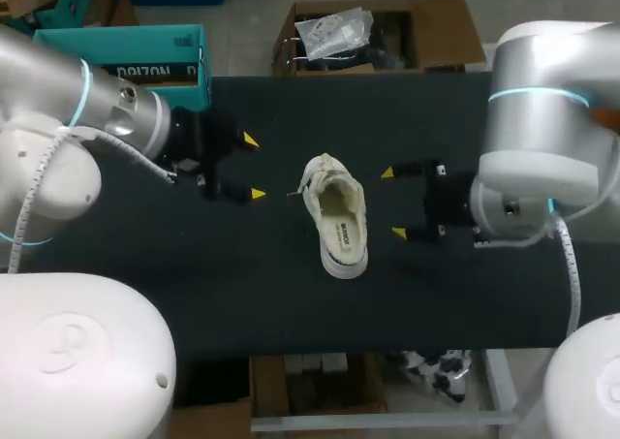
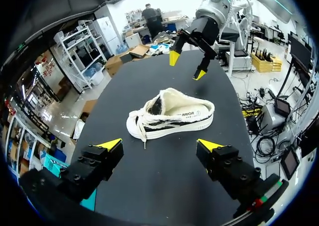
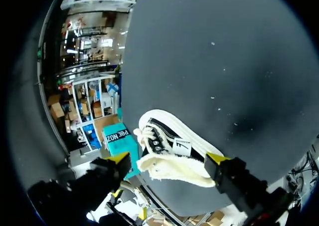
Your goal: Open the shoe tongue, take the insole out of the shoe, put the insole back into the shoe, and pack the shoe into the shoebox
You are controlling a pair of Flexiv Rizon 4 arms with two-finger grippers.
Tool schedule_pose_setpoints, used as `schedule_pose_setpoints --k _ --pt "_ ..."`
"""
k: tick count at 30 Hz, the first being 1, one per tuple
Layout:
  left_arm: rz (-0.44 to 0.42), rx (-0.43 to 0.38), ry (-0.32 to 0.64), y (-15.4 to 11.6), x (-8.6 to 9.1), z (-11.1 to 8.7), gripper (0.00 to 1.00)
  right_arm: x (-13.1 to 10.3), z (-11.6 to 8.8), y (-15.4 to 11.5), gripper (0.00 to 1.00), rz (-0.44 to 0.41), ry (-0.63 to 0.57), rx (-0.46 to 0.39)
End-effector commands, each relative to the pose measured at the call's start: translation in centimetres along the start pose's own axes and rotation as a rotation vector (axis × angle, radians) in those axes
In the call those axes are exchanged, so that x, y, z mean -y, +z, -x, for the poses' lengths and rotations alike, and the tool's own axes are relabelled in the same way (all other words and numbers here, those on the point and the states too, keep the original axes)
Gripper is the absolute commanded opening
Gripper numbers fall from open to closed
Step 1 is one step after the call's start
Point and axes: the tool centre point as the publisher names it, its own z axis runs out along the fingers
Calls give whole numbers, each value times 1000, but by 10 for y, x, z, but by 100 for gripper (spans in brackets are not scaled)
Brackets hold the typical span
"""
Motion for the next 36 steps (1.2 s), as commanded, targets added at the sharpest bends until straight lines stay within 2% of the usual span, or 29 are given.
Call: schedule_pose_setpoints --k 1,7,9,14,18,21,22,23,35,36 --pt "111 12 -6 6 6 -3 100 -7 9 -11 100 -1311 6 -39" --pt "111 12 -6 6 6 -3 100 -7 9 -11 100 -1311 6 -39" --pt "129 2 -31 12 12 -5 100 -7 9 -11 100 -1311 6 -39" --pt "207 -79 -221 27 20 -9 100 -8 7 -14 100 -1300 21 -21" --pt "268 -109 -346 36 19 -13 100 -14 1 -23 100 -1364 7 31" --pt "332 -162 -485 43 18 -18 100 -23 -1 -31 100 -1388 14 75" --pt "369 -135 -515 44 18 -19 100 -26 -1 -34 100 -1415 4 94" --pt "409 -54 -505 45 19 -21 100 -30 -1 -39 100 -1423 14 114" --pt "409 -54 -505 45 19 -21 100 -30 -1 -39 100 -1423 14 114" --pt "439 -58 -575 50 22 -20 100 -30 -1 -39 100 -1423 14 114"
